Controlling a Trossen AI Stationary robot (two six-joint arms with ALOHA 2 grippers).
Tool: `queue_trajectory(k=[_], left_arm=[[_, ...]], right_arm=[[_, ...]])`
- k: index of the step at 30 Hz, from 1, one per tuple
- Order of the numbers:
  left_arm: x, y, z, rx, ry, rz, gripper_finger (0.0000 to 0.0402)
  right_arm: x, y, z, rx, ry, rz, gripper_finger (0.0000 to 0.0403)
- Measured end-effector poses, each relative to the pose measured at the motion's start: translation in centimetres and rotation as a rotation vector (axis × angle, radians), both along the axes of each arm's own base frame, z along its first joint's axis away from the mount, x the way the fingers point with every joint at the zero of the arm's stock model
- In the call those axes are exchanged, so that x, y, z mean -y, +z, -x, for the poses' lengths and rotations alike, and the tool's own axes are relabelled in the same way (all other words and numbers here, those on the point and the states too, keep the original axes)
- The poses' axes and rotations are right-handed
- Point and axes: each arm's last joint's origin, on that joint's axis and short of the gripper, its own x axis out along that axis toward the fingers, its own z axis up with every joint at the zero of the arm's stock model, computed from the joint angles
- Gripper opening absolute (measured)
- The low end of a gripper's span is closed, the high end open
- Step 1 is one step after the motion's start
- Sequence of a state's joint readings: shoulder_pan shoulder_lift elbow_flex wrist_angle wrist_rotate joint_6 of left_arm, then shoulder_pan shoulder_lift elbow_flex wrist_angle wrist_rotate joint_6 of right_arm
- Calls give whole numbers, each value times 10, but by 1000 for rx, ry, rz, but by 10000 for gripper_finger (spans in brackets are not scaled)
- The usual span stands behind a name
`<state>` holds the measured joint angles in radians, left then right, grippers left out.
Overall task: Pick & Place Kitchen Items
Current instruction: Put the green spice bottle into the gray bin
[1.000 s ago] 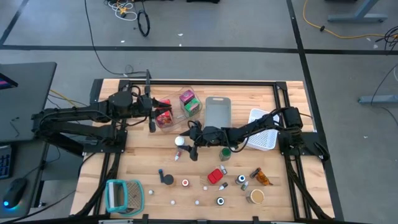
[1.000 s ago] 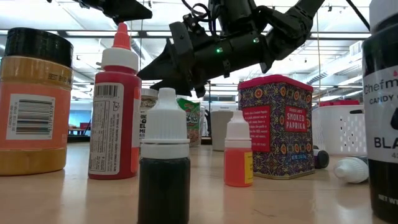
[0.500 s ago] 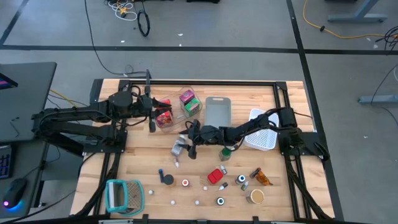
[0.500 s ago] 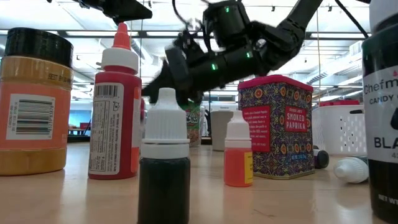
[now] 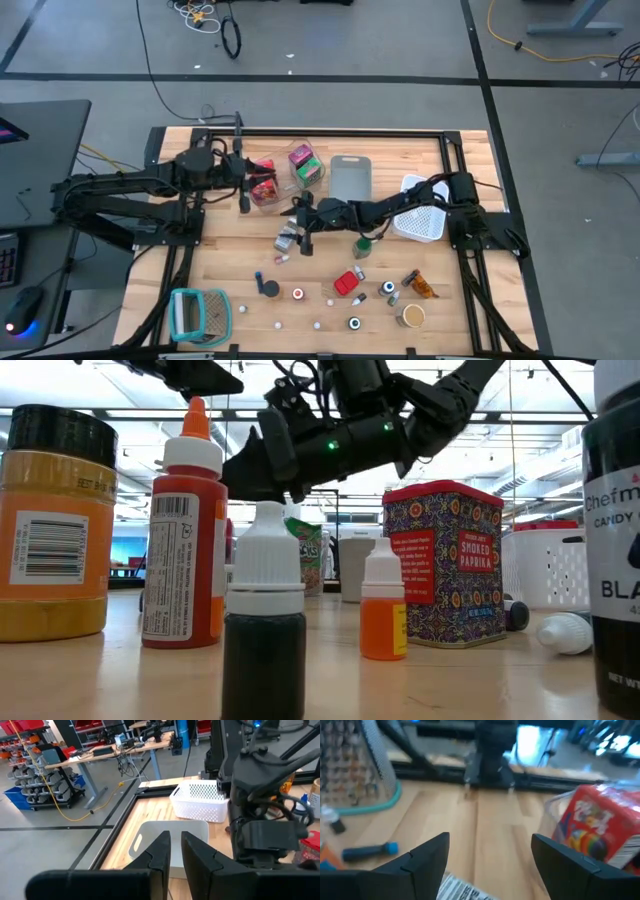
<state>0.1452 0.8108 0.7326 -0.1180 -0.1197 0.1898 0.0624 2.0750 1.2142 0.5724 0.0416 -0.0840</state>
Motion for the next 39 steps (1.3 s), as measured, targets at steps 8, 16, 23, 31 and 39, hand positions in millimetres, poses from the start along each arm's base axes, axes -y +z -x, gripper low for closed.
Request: queue_trajectory(k=[8, 16, 23, 31, 39], left_arm=[[2, -9, 1, -75, -35, 103, 52], [31, -18, -6, -135, -133, 229, 35], [59, -27, -18, -164, -156, 208, 7], [63, -29, -20, -147, -42, 188, 24], [63, -29, -20, -138, -8, 197, 19]], right_arm=[[-2, 3, -6, -184, 16, 20, 291], [-12, 25, 3, -209, 10, 127, 291], [-33, 71, 38, -318, -80, 206, 291], [-65, 121, 106, -482, -86, 96, 291], [-83, 116, 142, -651, -195, -55, 291]])
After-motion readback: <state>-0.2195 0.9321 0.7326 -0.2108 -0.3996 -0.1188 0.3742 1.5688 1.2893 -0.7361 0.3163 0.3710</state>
